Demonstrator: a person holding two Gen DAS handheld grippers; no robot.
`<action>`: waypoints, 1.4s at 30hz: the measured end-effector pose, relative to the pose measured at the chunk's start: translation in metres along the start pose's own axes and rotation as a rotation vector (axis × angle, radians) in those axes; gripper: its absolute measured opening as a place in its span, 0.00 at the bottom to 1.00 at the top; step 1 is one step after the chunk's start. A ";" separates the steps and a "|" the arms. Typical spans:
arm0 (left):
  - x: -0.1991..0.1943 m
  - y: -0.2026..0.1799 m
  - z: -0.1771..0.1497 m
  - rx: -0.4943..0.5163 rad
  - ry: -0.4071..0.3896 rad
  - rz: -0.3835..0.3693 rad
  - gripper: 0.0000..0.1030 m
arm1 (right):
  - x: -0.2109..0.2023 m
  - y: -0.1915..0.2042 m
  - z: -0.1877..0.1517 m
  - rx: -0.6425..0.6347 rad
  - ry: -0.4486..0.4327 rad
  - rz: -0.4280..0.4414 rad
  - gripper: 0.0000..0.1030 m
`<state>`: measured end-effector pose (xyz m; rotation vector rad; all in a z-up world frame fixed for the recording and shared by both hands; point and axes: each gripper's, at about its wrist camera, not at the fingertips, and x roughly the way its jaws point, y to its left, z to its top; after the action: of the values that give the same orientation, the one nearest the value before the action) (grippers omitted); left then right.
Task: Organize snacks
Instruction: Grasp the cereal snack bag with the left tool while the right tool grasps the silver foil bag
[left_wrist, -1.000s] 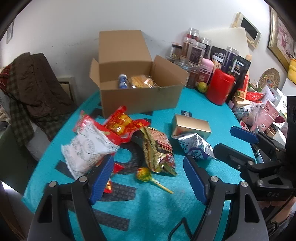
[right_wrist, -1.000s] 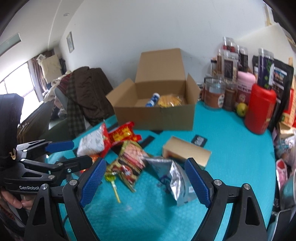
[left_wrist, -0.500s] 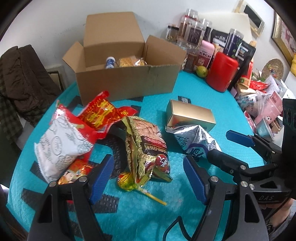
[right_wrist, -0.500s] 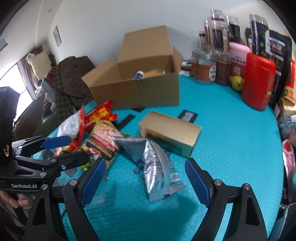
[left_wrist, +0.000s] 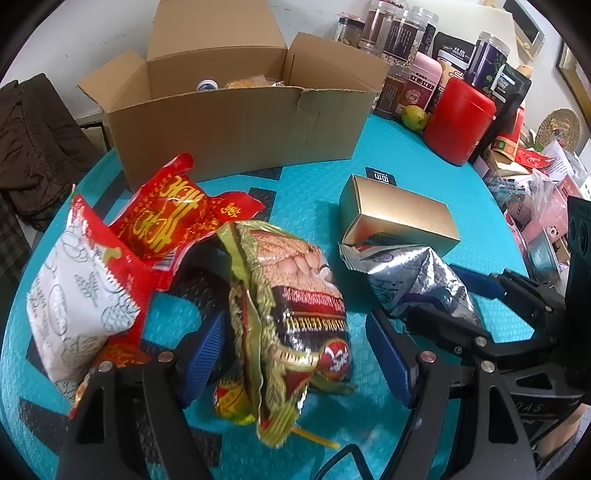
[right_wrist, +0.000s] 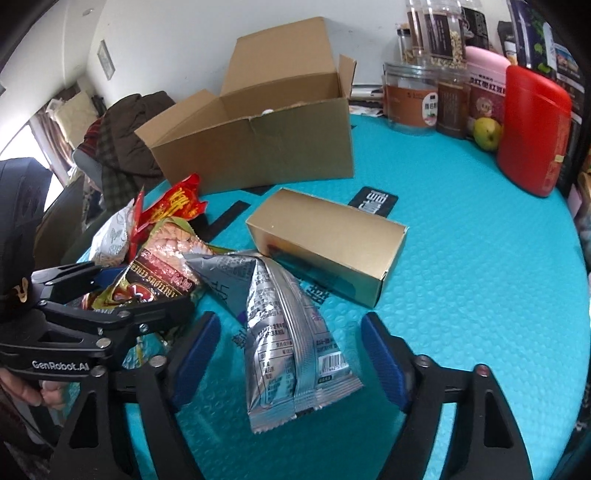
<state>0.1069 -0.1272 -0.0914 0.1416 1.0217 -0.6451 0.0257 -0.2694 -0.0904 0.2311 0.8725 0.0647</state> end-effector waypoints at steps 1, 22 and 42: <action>0.001 0.000 0.000 0.000 -0.001 -0.003 0.74 | 0.002 0.000 0.000 -0.001 0.008 0.005 0.65; -0.016 -0.034 -0.037 0.127 0.106 -0.117 0.47 | -0.035 0.004 -0.041 0.039 0.016 -0.058 0.39; -0.005 -0.048 -0.039 0.224 0.047 -0.064 0.50 | -0.034 0.014 -0.056 -0.001 0.074 -0.085 0.50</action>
<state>0.0490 -0.1482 -0.0997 0.3219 1.0004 -0.8171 -0.0378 -0.2515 -0.0965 0.1914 0.9552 -0.0052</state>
